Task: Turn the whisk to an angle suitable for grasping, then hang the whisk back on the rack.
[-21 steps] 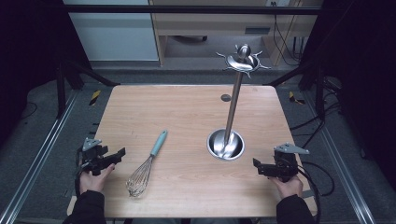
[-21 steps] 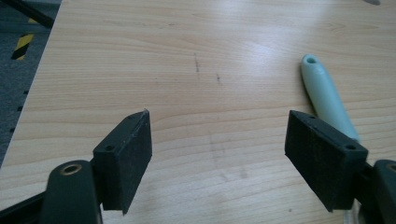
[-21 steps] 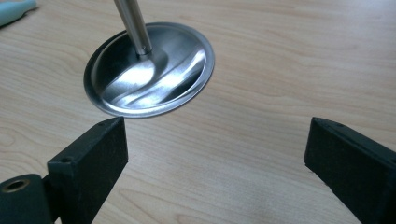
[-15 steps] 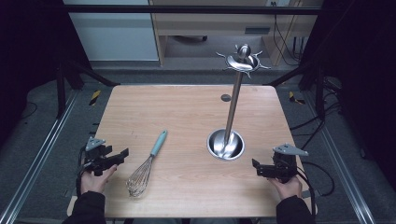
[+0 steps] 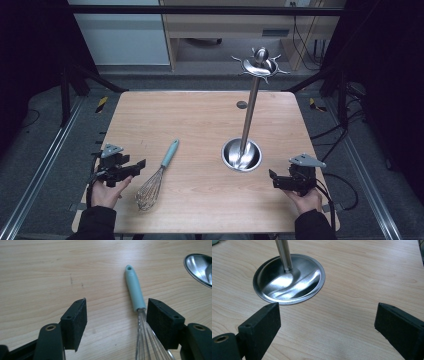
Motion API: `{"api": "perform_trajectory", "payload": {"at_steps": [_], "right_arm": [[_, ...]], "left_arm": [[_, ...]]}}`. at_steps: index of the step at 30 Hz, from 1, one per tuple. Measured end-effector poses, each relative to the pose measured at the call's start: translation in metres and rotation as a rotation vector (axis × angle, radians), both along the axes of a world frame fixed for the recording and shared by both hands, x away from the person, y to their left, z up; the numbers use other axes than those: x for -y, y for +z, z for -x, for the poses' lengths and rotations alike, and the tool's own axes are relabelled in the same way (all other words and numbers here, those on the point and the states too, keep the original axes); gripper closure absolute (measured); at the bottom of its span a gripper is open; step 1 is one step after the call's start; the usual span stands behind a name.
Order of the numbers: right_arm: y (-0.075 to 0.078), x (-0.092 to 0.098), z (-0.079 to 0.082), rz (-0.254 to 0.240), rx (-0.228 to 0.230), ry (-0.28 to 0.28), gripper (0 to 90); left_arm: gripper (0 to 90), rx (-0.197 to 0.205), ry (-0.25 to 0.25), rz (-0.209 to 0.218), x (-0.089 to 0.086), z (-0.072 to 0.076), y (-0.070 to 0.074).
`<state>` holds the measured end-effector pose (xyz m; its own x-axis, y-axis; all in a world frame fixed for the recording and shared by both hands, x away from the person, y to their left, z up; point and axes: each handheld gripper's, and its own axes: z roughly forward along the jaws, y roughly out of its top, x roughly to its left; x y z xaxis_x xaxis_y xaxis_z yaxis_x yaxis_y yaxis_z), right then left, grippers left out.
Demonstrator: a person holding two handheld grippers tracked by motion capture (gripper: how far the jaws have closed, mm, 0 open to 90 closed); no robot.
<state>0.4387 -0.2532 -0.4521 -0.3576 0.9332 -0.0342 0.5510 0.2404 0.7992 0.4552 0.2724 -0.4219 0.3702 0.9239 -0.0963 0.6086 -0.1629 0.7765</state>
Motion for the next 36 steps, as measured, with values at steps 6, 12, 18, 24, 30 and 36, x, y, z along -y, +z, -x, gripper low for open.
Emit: {"api": "perform_trajectory", "payload": {"at_steps": [6,12,18,24,30,36], "right_arm": [[0.002,-0.003,0.001,-0.003,0.006,0.0,6.7],[0.002,-0.002,0.002,0.005,0.02,-0.001,6.7],[0.003,-0.004,0.002,0.012,0.015,0.002,6.7],[0.005,-0.005,0.003,0.005,0.025,-0.002,6.7],[0.004,-0.005,0.003,0.011,0.015,-0.002,6.7],[0.003,-0.004,0.003,0.018,0.021,0.005,6.7]], "left_arm": [[32.1,0.01,-0.056,-0.023,0.02,0.002,0.012],[31.4,-0.016,-0.098,-0.059,0.036,-0.003,0.018],[31.3,-0.021,-0.117,-0.061,0.044,-0.011,0.03],[34.9,-0.048,-0.131,-0.083,0.052,-0.019,0.033],[36.7,-0.096,-0.142,-0.132,0.058,-0.026,0.029],[40.9,-0.151,-0.146,-0.166,0.062,-0.034,0.021]]}}
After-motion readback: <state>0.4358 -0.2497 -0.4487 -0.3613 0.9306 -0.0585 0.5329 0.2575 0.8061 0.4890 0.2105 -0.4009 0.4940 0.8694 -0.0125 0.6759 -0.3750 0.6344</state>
